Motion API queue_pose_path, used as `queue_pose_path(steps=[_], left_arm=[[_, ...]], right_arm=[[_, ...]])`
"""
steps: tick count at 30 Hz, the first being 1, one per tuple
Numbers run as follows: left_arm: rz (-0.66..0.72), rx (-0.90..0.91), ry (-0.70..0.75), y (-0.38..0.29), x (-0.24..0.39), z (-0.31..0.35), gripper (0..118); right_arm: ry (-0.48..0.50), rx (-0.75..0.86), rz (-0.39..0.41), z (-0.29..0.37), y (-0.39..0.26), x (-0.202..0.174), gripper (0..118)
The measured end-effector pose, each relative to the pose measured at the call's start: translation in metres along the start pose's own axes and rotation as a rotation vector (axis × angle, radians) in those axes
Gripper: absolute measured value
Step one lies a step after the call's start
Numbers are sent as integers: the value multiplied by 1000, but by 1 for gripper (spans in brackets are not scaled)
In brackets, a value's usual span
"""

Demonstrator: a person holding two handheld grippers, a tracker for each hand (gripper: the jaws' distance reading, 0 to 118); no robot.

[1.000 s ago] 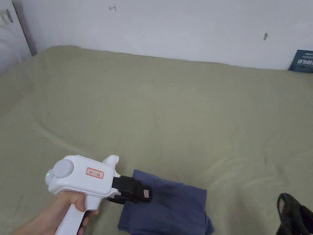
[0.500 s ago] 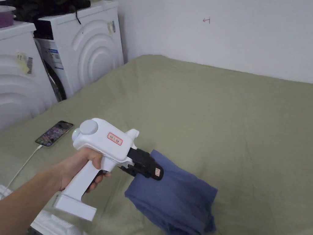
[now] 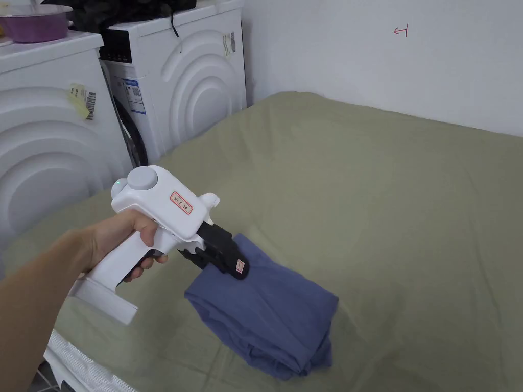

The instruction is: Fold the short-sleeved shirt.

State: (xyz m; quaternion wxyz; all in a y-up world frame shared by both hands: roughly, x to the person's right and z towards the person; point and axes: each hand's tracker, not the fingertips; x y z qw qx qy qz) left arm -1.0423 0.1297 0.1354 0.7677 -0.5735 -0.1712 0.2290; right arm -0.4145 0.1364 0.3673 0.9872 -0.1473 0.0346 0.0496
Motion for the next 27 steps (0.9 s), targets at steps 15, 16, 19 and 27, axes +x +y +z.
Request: queue_pose_path(steps=[15, 16, 19, 27], left_arm=[[-2, 423, -24, -63, 79, 41, 0], [2, 426, -54, -70, 96, 35, 0], [-50, 478, -138, -95, 160, 18, 0], [-329, 641, 16, -185, 371, -31, 0]], right_arm=[[3, -11, -77, 17, 2, 48, 0], [-1, -8, -83, 22, 4, 54, 0], [-24, 11, -98, 36, 13, 76, 0], [-75, 41, -100, 71, 38, 128, 0]])
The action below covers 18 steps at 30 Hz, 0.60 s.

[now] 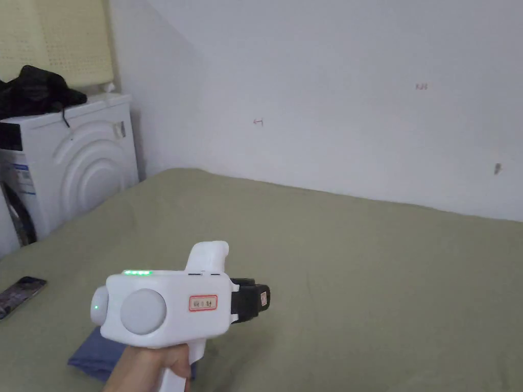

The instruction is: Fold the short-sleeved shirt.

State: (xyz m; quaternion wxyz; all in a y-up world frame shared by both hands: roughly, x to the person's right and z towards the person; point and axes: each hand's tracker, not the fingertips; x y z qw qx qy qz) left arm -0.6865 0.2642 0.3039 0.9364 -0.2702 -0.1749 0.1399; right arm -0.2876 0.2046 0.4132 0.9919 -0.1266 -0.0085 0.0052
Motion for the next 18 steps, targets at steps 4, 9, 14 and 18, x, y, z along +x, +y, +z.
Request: queue_pose_path(steps=[4, 9, 14, 18], left_arm=[[-186, 184, 116, -28, 93, 4, 0], [-360, 425, 296, -61, 163, 20, 2], [-386, 492, 340, -66, 182, 23, 2], [-379, 494, 354, -65, 177, 24, 3]], right_arm=[[9, 12, 22, 9, 19, 11, 0], [2, 58, 27, 17, 35, 15, 0], [-20, 117, 57, 22, 44, 11, 0], [-19, 139, 76, 22, 48, 7, 0]])
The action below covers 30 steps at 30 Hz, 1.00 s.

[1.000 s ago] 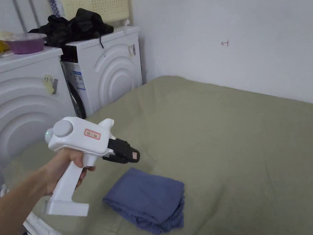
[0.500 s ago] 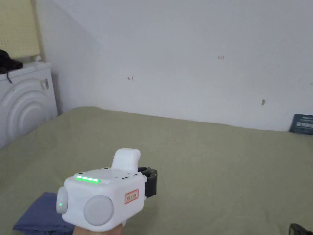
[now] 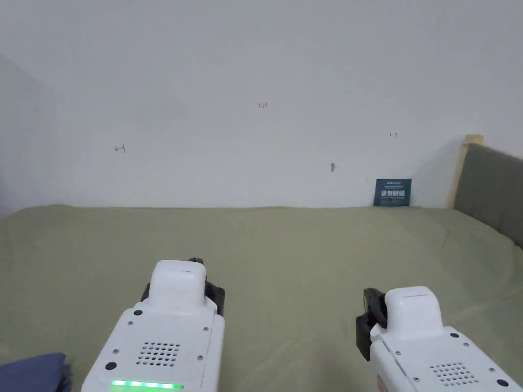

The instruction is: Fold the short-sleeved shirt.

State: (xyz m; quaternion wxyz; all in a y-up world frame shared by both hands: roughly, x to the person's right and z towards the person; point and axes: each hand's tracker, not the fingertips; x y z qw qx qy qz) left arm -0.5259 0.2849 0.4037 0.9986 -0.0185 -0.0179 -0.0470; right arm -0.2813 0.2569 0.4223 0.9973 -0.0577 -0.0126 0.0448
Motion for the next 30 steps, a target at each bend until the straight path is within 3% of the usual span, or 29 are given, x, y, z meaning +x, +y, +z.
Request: queue_pose_path(steps=[14, 19, 20, 21, 22, 23, 24, 25, 26, 30], left_arm=[[34, -36, -6, -3, -13, -9, 3], [38, -55, -31, 0, -12, -14, 12], [38, -54, -23, 1, -11, -12, 34], [41, -56, -14, 2, -11, -14, 68], [50, -75, -17, 2, -12, -17, 106], [58, -94, -25, 1, -12, -20, 118], [57, -78, -16, 2, -14, -16, 118], [52, -79, -16, 2, -14, -17, 118], [48, -81, -10, 2, -14, -18, 118], [45, -77, 2, 3, -13, -15, 118]], right_arm=[[-29, 37, -8, 1, 7, -8, 0], [-49, 45, -6, -2, 8, -6, 1], [-57, 50, -9, -2, 8, -6, 7], [-59, 52, -13, -2, 10, -5, 20], [-63, 51, -17, -2, 11, -4, 42], [-73, 42, -21, -8, 8, -2, 82], [-71, 35, -26, -11, 7, -1, 107], [-78, 46, -30, -11, 6, 1, 118], [-100, 106, -41, -7, 5, 3, 118], [-91, 70, -25, -4, 5, -1, 118]])
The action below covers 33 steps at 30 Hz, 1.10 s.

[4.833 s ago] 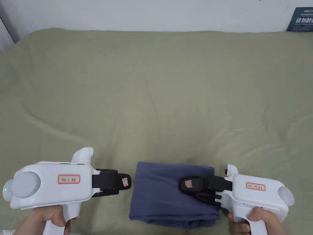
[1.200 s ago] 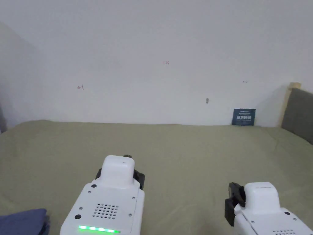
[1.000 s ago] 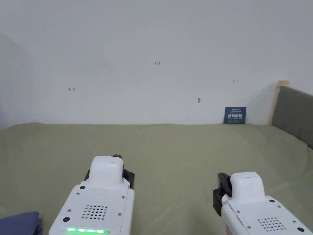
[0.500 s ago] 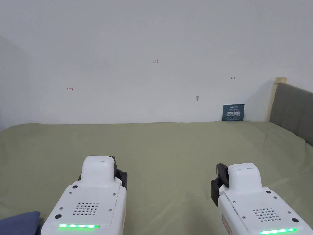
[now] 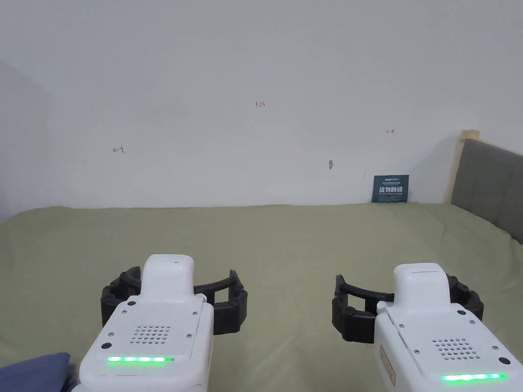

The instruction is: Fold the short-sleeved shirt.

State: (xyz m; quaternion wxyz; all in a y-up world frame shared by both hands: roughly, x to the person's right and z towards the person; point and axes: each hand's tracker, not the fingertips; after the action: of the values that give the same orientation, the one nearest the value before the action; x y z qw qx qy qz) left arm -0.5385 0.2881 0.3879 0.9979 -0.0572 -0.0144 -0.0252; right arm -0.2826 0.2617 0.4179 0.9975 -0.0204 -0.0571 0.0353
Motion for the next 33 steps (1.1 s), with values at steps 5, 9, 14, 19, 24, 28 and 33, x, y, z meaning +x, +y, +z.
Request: queue_pose_path(steps=[5, 9, 14, 19, 24, 28, 33], left_arm=[[-1, 19, 10, 5, 1, 6, 118], [-3, 44, -1, 6, -1, 6, 118], [23, 33, 6, 11, -3, 6, 118], [51, 13, -42, 14, -4, 6, 118], [46, 0, -54, 13, -4, 2, 118], [77, -3, -63, 15, -8, 2, 118], [72, 11, -64, 12, -11, 0, 118]], right_arm=[[12, -5, -7, -1, 8, -2, 118], [14, -5, -11, -2, 10, -3, 118], [18, -5, -8, -6, 9, -2, 118], [22, -36, 7, -9, 10, -3, 118], [26, -17, 16, -9, 11, -4, 118], [26, -13, 23, -7, 14, -5, 118], [22, -12, 20, -10, 13, -2, 118]])
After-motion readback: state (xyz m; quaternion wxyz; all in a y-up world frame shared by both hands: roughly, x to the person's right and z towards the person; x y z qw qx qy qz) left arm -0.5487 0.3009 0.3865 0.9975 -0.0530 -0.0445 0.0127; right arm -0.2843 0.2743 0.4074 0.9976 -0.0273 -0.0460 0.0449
